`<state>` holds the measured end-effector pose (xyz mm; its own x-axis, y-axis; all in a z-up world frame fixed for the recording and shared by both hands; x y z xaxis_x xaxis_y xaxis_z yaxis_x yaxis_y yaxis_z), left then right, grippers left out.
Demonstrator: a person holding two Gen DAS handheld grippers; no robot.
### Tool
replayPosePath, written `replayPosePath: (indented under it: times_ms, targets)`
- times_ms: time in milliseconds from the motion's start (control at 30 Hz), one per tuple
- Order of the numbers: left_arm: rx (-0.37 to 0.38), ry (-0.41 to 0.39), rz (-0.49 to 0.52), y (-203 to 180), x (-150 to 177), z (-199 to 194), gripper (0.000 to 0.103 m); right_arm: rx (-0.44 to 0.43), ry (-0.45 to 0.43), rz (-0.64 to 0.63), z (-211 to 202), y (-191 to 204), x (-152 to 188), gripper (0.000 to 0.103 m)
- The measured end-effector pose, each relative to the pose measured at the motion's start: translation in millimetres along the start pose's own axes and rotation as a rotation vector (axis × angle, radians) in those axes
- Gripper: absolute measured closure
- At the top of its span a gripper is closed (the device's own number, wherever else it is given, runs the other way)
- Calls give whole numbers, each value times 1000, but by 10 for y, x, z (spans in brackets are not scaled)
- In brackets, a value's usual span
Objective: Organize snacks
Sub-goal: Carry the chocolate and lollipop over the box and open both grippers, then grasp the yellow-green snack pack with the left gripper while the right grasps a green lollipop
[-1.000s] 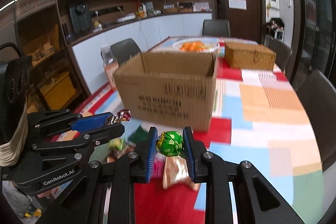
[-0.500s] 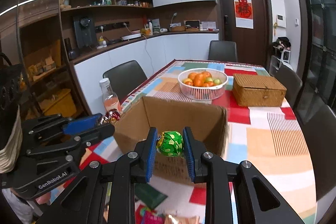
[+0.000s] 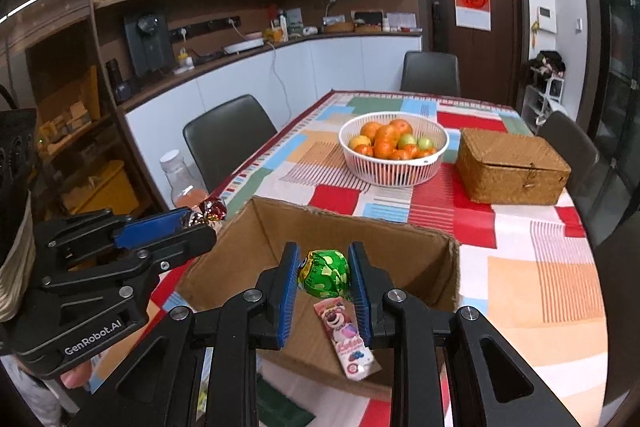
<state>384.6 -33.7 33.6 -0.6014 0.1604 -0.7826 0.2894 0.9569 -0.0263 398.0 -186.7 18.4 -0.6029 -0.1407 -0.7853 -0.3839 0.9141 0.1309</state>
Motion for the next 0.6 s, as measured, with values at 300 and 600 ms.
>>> replayPosePath:
  times_ms: [300, 600]
  targets:
    - [-29, 46, -14, 75, -12, 172, 60, 56, 26, 5, 190, -40, -11, 71]
    - [-44, 2, 22, 49, 250, -265, 56, 62, -31, -56, -171, 202, 97, 60]
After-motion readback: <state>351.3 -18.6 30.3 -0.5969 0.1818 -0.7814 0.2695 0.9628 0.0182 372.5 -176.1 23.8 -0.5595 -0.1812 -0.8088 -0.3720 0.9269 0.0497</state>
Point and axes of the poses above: each gripper's, at about its wrist camera, not at the fingertips, and z roughly the way its jaws point, y to its left, x to its underside, the point moved 2 cm from there along z, roughly the way its jaws point
